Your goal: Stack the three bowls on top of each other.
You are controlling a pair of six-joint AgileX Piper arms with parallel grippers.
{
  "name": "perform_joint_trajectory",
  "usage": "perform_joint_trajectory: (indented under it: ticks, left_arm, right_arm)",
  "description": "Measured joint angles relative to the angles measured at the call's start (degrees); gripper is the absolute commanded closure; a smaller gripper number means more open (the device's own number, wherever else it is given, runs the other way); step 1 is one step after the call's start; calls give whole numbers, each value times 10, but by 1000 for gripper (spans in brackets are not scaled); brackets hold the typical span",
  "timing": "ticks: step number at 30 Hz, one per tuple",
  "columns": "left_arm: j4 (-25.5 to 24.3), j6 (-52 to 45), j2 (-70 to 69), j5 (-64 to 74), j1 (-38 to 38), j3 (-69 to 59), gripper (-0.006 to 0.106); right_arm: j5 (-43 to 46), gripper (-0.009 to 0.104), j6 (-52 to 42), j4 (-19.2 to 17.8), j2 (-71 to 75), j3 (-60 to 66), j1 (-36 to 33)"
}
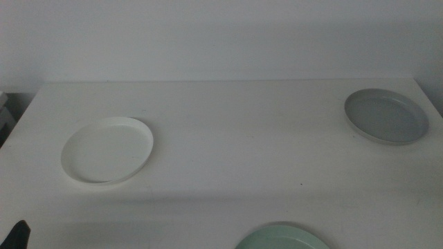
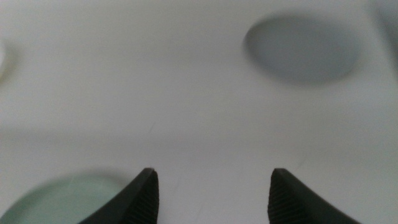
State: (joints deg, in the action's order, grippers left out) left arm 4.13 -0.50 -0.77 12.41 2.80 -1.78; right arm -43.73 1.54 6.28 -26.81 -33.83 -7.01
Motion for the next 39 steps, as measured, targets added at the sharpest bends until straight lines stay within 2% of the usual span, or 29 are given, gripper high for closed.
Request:
perform_joint_trajectory:
  ticks: [6,10,15,22,39]
  left_arm:
    - [0,0,0,0,0,0,-4]
    - [0,0,0,0,0,0,-4]
    - [0,0,0,0,0,0,-4]
    - [0,0,0,0,0,0,-4]
    - [0,0,0,0,0,0,-4]
  right_arm:
    - [-110,49,19,30,-103,-81,-66]
    - [-126,49,50,46,-164,-94,-111]
    - [-128,49,83,41,-235,-94,-166]
    - [-122,49,139,15,-366,-94,-230]
    - [19,50,158,12,-593,-69,-234]
